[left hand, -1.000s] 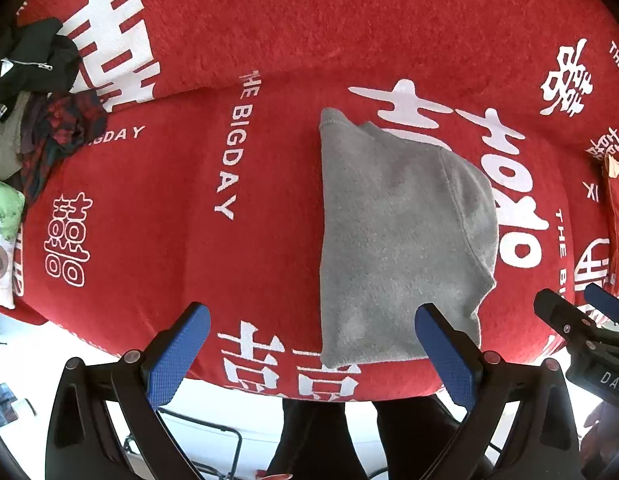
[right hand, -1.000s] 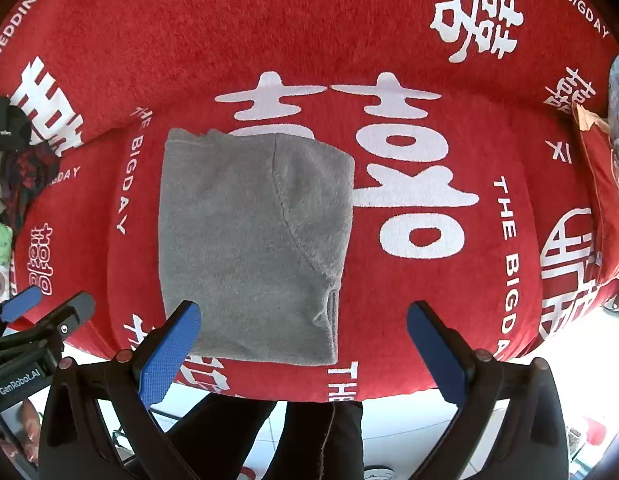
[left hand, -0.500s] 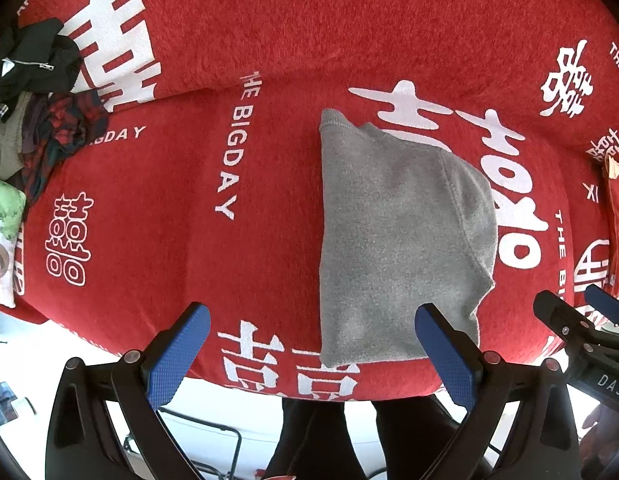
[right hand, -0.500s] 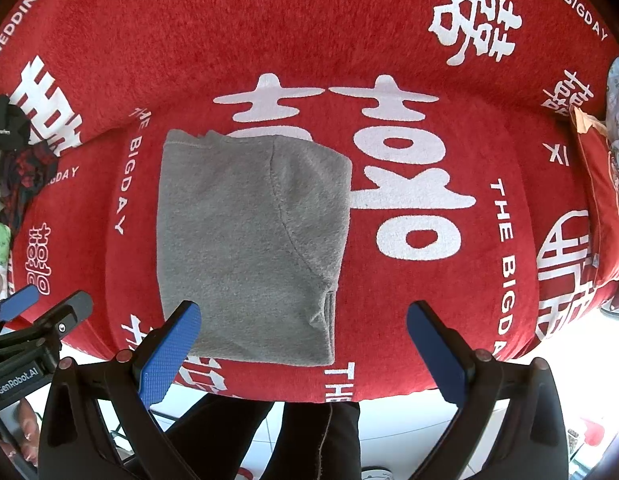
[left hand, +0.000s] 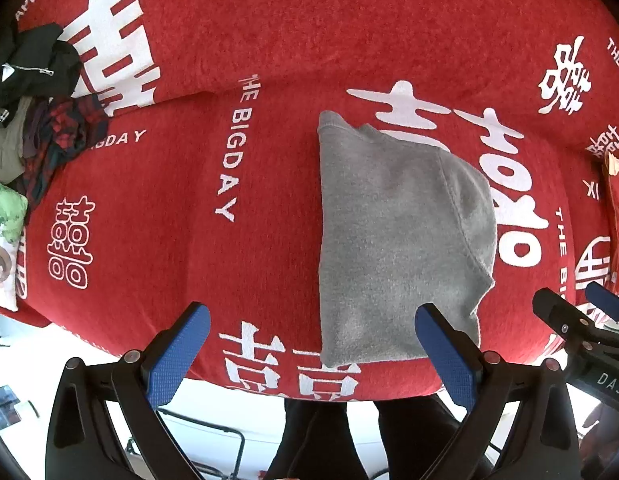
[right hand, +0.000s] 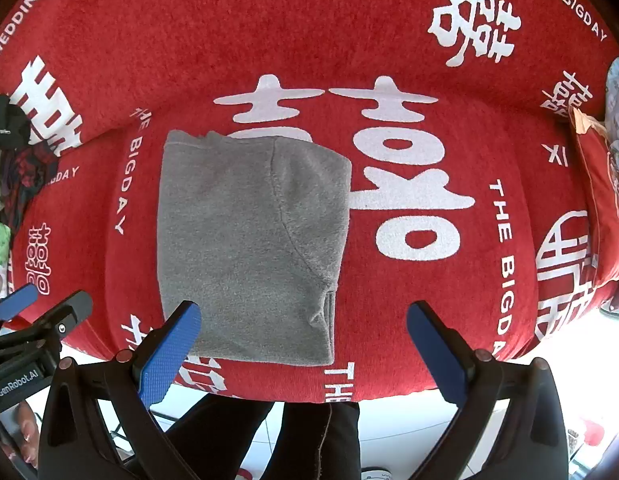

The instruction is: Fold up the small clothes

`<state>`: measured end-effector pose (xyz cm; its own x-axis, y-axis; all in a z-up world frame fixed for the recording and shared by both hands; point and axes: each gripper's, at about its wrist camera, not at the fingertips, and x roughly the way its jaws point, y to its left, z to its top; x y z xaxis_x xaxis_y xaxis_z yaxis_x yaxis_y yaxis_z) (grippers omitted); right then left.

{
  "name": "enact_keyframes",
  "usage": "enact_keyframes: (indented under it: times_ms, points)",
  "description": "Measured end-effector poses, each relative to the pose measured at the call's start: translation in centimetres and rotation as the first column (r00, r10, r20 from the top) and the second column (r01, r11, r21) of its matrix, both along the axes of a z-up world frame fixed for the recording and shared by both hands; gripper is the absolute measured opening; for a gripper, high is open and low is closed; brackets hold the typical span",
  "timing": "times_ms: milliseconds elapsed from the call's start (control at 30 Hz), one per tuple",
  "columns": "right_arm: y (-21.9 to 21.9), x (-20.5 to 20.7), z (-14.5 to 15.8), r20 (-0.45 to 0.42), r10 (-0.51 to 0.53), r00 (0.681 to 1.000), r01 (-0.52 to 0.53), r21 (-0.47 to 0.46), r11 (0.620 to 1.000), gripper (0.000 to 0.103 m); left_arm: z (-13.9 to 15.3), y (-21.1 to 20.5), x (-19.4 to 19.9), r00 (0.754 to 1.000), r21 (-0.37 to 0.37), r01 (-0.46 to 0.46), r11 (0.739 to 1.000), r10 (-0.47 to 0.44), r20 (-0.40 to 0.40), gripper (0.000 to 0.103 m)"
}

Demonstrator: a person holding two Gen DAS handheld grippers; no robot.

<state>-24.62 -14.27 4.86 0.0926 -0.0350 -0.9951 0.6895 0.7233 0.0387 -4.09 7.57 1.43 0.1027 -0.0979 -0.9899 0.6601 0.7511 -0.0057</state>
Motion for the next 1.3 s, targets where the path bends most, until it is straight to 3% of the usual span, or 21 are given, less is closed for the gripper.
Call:
enact_keyframes:
  times_ms: [1300]
  points:
    - [0.13,-0.13,-0.06,-0.001,-0.004,1.000,0.004,0.001,1.000,0.102,-0.11,-0.17,-0.39,1.000,0.012,0.025,1.000,-0.025,0.014,0.103]
